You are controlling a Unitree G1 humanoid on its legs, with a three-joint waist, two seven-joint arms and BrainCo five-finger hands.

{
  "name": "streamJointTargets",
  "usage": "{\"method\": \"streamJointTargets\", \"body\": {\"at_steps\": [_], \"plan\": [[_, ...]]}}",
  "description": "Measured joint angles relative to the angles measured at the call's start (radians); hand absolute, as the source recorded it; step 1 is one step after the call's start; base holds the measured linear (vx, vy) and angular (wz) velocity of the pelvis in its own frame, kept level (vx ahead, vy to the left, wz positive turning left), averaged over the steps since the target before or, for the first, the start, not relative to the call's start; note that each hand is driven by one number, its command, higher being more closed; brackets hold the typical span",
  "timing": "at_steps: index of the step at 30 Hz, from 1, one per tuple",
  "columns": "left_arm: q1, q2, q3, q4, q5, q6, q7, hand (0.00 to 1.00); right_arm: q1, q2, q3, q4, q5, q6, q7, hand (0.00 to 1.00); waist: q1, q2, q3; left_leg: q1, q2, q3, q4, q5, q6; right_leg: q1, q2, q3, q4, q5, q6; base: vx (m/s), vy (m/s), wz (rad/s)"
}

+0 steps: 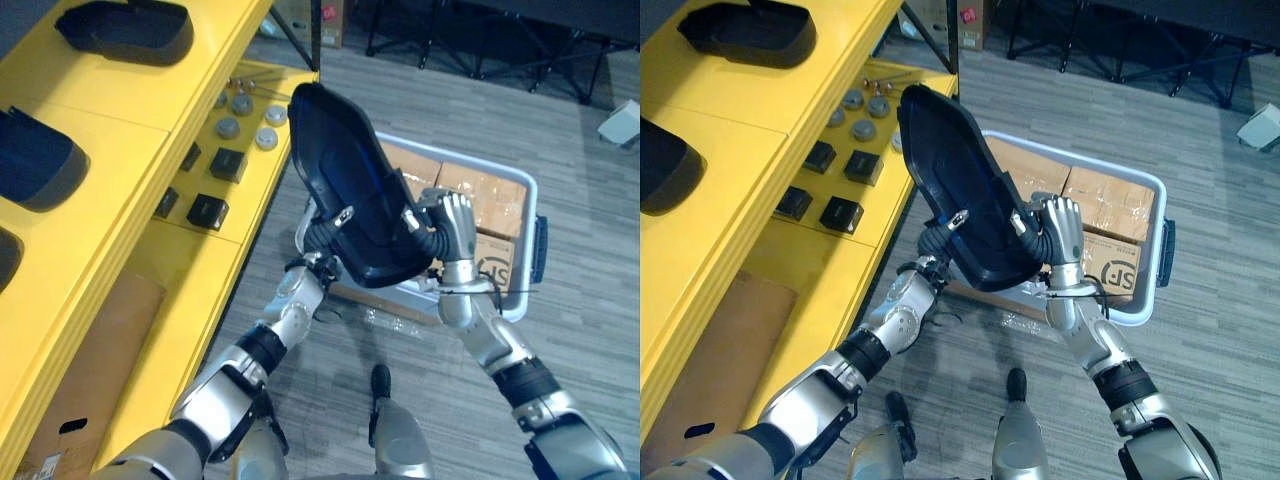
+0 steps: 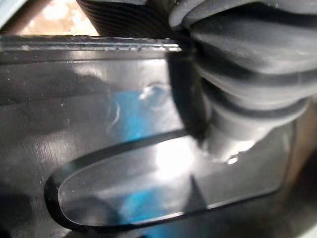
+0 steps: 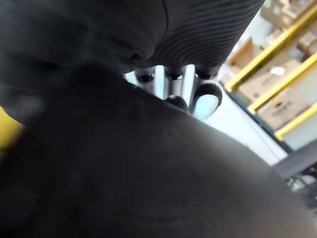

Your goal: Walk over and take plastic housings, then place them on the shelf

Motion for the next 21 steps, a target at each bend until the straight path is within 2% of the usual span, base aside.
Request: {"method": "streamJointTargets", "body": {"at_steps": [2, 4, 5, 7, 8, 9, 12, 15, 16, 17, 21], "plan": [[0.051, 0.021, 0.003, -0.062, 0.022, -0.01, 0.007, 1.0, 0.034, 0.019, 0.005, -0.033, 0.009, -0.013, 0.0, 0.0, 0.002, 0.0, -0.009, 0.016, -0.001, -0.009, -0.008, 0.002, -0.002, 0.027, 0.0, -0.014, -0.015, 0.0, 0.0, 0.0, -0.002, 0.11], [0.123, 0.025, 0.021, -0.13, 0.103, -0.021, 0.063, 1.0, 0.071, 0.044, 0.018, -0.043, 0.01, -0.02, -0.003, 0.0, 0.014, 0.0, -0.039, 0.032, -0.003, -0.012, -0.024, 0.004, -0.005, 0.046, 0.001, -0.02, -0.029, 0.0, 0.001, 0.02, -0.005, 0.09], [0.171, 0.025, 0.04, -0.172, 0.174, -0.021, 0.112, 1.0, 0.1, 0.06, 0.024, -0.05, 0.01, -0.02, -0.004, 0.0, 0.027, 0.001, -0.07, 0.033, -0.005, -0.016, -0.038, 0.009, -0.005, 0.046, 0.001, -0.027, -0.034, 0.0, 0.001, 0.04, -0.009, 0.19], [0.224, 0.027, 0.062, -0.229, 0.264, -0.02, 0.176, 1.0, 0.128, 0.081, 0.034, -0.051, 0.01, -0.019, -0.01, 0.0, 0.04, -0.002, -0.083, 0.052, -0.01, -0.031, -0.056, 0.019, -0.006, 0.08, 0.0, -0.053, -0.05, 0.0, 0.001, 0.03, -0.006, 0.24], [0.264, 0.028, 0.084, -0.274, 0.335, -0.013, 0.219, 1.0, 0.142, 0.091, 0.052, -0.051, 0.011, -0.017, -0.023, 0.0, 0.057, -0.003, -0.09, 0.07, -0.012, -0.033, -0.07, 0.021, -0.007, 0.099, 0.0, -0.058, -0.058, -0.002, 0.004, 0.02, -0.006, 0.27], [0.31, 0.029, 0.109, -0.327, 0.414, 0.001, 0.266, 1.0, 0.153, 0.104, 0.07, -0.052, 0.012, -0.016, -0.036, 0.0, 0.061, -0.003, -0.102, 0.077, -0.016, -0.051, -0.08, 0.025, -0.008, 0.116, 0.0, -0.073, -0.063, -0.006, 0.007, 0.0, -0.002, 0.23], [0.384, 0.03, 0.148, -0.411, 0.558, 0.021, 0.329, 1.0, 0.182, 0.136, 0.098, -0.053, 0.027, -0.01, -0.059, 0.0, 0.089, -0.003, -0.135, 0.08, -0.02, -0.06, -0.102, 0.038, -0.008, 0.118, -0.001, -0.091, -0.063, -0.009, 0.008, 0.02, 0.0, 0.19], [0.466, 0.018, 0.237, -0.504, 0.83, 0.026, 0.47, 1.0, 0.188, 0.177, 0.103, -0.054, 0.075, 0.0, -0.097, 0.0, 0.105, -0.003, -0.145, 0.119, -0.033, -0.081, -0.155, 0.071, -0.006, 0.151, -0.007, -0.119, -0.063, -0.015, 0.013, 0.0, 0.006, 0.22], [0.485, 0.018, 0.257, -0.521, 0.88, 0.029, 0.496, 1.0, 0.189, 0.183, 0.102, -0.054, 0.092, 0.0, -0.106, 0.0, 0.106, -0.003, -0.149, 0.127, -0.034, -0.082, -0.162, 0.073, -0.007, 0.156, -0.008, -0.122, -0.061, -0.017, 0.013, -0.03, 0.005, 0.13], [0.52, 0.019, 0.3, -0.553, 0.996, 0.041, 0.554, 1.0, 0.191, 0.193, 0.098, -0.056, 0.13, -0.001, -0.117, 0.0, 0.108, -0.002, -0.156, 0.137, -0.035, -0.086, -0.17, 0.074, -0.007, 0.166, -0.008, -0.125, -0.06, -0.022, 0.014, -0.03, 0.002, 0.09], [0.601, 0.02, 0.433, -0.597, 1.284, 0.084, 0.694, 1.0, 0.239, 0.208, 0.056, -0.075, 0.218, -0.025, -0.146, 0.0, 0.119, 0.009, -0.176, 0.145, -0.037, -0.106, -0.195, 0.09, -0.008, 0.172, -0.008, -0.15, -0.057, -0.04, 0.008, -0.03, -0.004, 0.13]]}}
